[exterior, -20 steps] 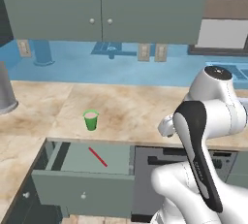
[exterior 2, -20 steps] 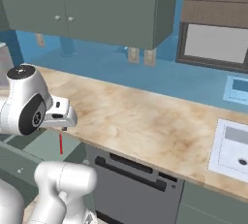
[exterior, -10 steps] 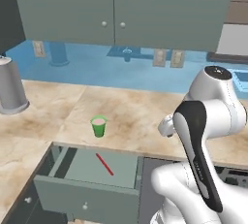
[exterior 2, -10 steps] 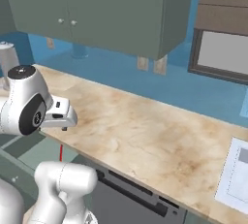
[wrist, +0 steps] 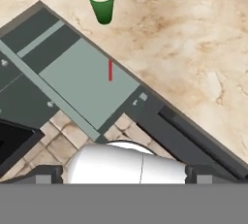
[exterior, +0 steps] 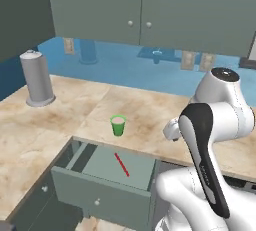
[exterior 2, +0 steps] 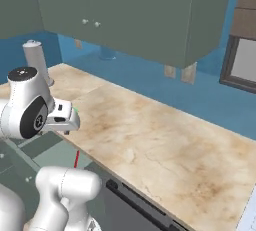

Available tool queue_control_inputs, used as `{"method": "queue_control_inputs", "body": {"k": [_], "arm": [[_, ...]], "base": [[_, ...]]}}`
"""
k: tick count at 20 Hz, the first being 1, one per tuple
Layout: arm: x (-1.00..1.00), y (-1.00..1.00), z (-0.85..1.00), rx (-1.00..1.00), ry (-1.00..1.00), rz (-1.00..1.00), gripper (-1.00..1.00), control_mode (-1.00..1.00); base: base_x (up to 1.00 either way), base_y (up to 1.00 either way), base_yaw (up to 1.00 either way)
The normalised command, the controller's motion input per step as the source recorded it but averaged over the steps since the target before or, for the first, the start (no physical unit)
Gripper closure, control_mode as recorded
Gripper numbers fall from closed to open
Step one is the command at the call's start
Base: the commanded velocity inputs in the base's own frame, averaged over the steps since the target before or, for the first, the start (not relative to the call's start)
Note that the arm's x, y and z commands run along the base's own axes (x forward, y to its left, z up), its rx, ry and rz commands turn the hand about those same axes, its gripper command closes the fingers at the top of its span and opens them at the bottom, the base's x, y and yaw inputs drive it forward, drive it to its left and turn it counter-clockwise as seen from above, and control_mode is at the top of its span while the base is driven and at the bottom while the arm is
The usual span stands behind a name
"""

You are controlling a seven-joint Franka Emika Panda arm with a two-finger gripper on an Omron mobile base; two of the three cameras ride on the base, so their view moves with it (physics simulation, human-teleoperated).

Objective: Pick up the straw from the left drawer and put it inside the smoothie cup.

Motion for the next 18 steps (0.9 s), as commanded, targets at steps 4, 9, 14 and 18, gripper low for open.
{"method": "queue_control_inputs", "body": {"k": [4,9,14,18], "arm": [[0.0,0.0,0.0,0.0,0.0,0.0,-1.0,1.0],[0.0,0.0,0.0,0.0,0.0,0.0,-1.0,1.0],[0.0,0.0,0.0,0.0,0.0,0.0,-1.0,1.0],[0.0,0.0,0.0,0.0,0.0,0.0,-1.0,1.0]], "base": [[0.0,-0.14,0.33],[0.0,-0.23,0.28],[-0.03,-0.27,0.24],[-0.09,-0.21,0.17]]}}
